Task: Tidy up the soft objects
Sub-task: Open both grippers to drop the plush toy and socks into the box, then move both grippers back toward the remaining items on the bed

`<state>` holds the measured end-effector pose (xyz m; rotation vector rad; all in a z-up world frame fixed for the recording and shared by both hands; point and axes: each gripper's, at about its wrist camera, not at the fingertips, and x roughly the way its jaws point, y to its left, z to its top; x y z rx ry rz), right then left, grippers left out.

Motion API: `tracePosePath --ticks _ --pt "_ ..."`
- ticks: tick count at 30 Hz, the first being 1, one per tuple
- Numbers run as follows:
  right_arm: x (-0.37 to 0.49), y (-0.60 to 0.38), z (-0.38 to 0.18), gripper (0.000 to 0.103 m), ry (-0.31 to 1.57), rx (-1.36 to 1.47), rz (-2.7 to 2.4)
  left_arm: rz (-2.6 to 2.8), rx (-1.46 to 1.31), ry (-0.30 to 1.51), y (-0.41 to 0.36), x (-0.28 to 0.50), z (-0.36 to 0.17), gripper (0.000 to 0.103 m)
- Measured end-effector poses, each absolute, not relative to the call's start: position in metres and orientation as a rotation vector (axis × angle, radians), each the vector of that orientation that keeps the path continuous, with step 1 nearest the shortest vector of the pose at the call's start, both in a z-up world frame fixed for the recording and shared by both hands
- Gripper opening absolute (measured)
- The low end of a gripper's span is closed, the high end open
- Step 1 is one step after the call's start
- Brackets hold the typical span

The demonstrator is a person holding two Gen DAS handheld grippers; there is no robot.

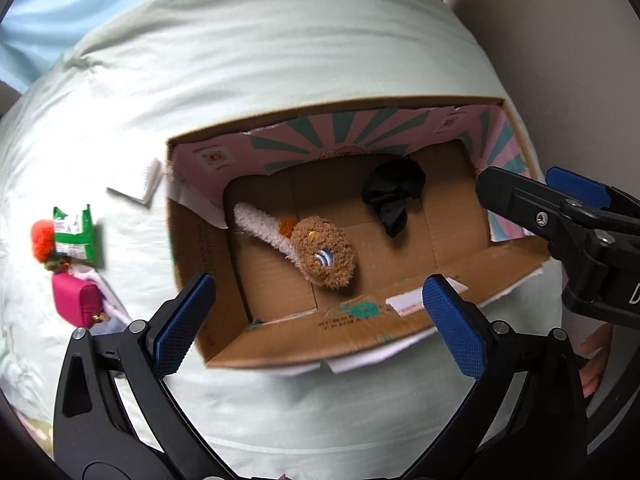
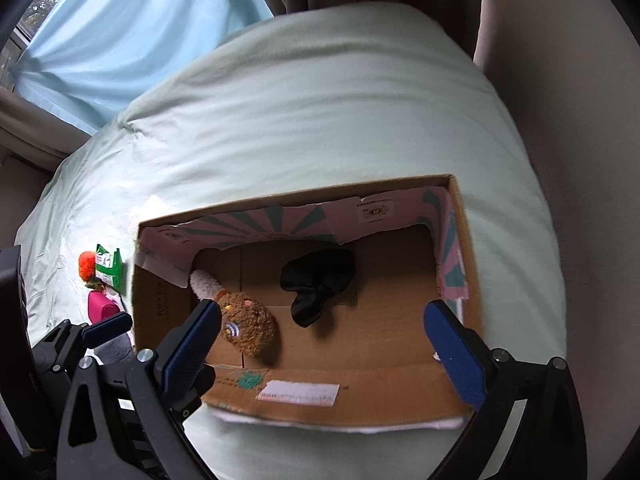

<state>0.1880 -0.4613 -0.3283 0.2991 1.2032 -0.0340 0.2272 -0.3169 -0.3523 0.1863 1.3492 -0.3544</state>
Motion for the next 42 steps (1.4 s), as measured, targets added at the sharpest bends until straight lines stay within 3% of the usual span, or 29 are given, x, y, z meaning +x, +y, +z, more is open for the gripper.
tracePosePath --ticks 12,24,33,42 --pt "0.13 -0.437 -0.232 0.101 1.058 0.242 -0.05 -0.352 0.149 1.186 -0.277 0.179 -0.255 0.103" --pt "0.08 -0.371 -0.143 0.101 0.916 0.2 -0.012 -0.219 0.079 1.013 -0.161 0.125 -0.157 0.103" --pt "0.047 -0.281 -0.106 0.101 0.808 0.176 0.014 -0.155 0.034 0.934 -0.049 0.1 -0.13 0.103" --pt "0.043 -0.196 -0.114 0.101 0.818 0.207 0.036 -0.117 0.043 0.875 0.062 0.097 -0.117 0.103"
